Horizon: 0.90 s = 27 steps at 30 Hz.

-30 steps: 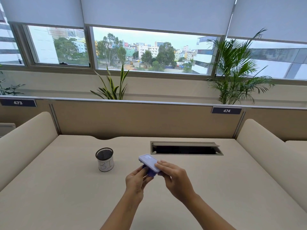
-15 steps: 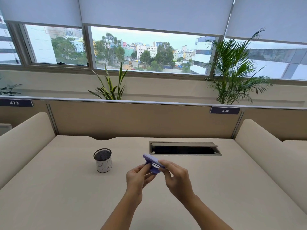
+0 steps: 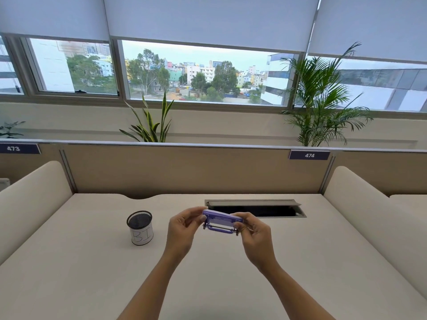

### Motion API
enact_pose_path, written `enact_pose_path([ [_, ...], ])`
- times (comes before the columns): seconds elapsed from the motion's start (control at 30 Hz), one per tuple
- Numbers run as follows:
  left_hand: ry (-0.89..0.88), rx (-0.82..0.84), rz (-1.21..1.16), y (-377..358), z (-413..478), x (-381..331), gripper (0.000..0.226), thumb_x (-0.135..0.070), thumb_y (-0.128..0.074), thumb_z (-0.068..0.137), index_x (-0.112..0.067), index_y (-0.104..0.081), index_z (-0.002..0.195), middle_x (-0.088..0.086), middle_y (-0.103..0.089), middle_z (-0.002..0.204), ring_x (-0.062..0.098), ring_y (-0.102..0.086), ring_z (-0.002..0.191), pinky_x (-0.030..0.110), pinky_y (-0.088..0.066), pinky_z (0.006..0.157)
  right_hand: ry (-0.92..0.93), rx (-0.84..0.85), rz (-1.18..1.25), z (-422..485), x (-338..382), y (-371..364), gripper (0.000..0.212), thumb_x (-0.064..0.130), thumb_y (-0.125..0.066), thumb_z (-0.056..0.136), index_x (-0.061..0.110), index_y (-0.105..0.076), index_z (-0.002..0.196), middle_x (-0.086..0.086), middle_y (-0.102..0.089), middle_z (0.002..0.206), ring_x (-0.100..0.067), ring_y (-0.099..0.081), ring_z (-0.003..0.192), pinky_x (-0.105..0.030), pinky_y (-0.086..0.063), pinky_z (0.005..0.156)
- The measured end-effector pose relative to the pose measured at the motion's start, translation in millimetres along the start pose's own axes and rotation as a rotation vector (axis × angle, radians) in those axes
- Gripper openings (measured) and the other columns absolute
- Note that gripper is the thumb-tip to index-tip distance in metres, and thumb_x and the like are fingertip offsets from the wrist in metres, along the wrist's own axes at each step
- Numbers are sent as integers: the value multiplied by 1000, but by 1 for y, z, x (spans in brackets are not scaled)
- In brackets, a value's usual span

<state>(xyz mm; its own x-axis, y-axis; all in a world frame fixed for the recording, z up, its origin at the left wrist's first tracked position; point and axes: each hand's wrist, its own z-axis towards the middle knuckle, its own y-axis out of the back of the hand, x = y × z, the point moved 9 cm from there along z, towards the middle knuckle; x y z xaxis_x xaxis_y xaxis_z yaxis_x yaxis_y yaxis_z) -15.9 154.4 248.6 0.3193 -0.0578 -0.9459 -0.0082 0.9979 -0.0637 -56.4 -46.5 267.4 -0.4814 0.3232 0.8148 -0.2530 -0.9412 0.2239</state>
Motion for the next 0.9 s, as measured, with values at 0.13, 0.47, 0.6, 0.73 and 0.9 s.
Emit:
enact_pose_path([
  [0.13, -55, -76, 35, 1, 0, -3, 29, 7, -63, 87, -20, -71, 91, 0, -76, 88, 8, -71, 80, 15, -55, 70, -14, -5, 8, 0, 1, -2, 41, -6, -56, 91, 34, -67, 95, 13, -73, 88, -14, -67, 76, -22, -55, 63],
  [0.47, -99, -27, 182, -6, -1, -2, 36, 6, -47, 96, -27, -61, 96, 1, -68, 94, 11, -64, 87, 22, -57, 69, -32, 50, -11, 4, -2, -7, 39, -1, -55, 94, 37, -65, 96, 16, -72, 89, -13, -67, 84, -22, -56, 65],
  [0.6, -91, -9, 193, -7, 0, 1, 35, 6, -47, 96, -26, -61, 97, 1, -68, 95, 17, -64, 90, 24, -57, 69, -102, 254, -95, 6, -9, -19, 44, 3, -49, 98, 46, -59, 103, 22, -66, 98, -6, -61, 99, -17, -55, 71],
  [0.73, -76, 18, 172, -9, 0, 3, 33, 4, -47, 96, -26, -61, 97, 0, -68, 95, 21, -65, 91, 21, -56, 67, -128, 332, -160, 7, -11, -21, 52, 4, -44, 100, 53, -55, 110, 18, -65, 102, -7, -61, 96, -16, -53, 72],
  [0.9, -49, 69, 142, -17, 3, 1, 22, -7, -51, 97, -26, -59, 104, 0, -69, 100, 24, -66, 92, 22, -58, 68, -194, 222, -39, 10, -15, -14, 41, 0, -43, 99, 35, -62, 111, 6, -69, 100, -16, -65, 88, -21, -55, 69],
])
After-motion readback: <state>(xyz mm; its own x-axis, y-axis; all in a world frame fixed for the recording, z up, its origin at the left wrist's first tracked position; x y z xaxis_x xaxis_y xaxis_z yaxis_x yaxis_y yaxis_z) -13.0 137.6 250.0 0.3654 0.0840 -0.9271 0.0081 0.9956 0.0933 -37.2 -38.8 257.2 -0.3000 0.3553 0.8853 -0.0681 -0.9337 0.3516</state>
